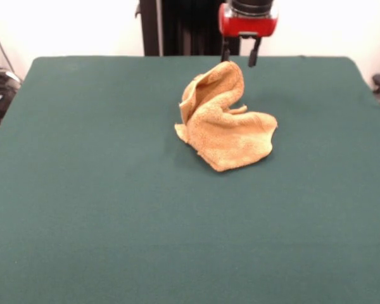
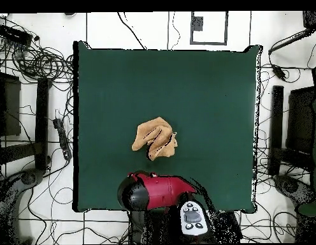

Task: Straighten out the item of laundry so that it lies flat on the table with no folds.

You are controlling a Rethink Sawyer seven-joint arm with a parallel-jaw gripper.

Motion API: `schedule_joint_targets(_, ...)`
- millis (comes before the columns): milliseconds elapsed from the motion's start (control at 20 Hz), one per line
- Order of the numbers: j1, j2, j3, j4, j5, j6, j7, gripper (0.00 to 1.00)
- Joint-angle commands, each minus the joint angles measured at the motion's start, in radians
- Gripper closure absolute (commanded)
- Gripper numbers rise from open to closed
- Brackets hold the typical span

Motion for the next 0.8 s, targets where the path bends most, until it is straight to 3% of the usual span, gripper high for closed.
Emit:
schedule_joint_targets(50, 0.038, 0.037, 0.034, 0.003, -0.022, 0.005, 0.100, 0.00)
schedule_joint_targets(300, 0.052, 0.119, -0.006, 0.015, -0.022, -0.136, 0.164, 0.00)
schedule_joint_targets(600, -0.001, -0.044, 0.017, 0.027, -0.019, 0.076, 0.059, 0.00)
schedule_joint_targets(800, 0.000, -0.057, 0.021, 0.011, -0.022, 0.105, 0.052, 0.00)
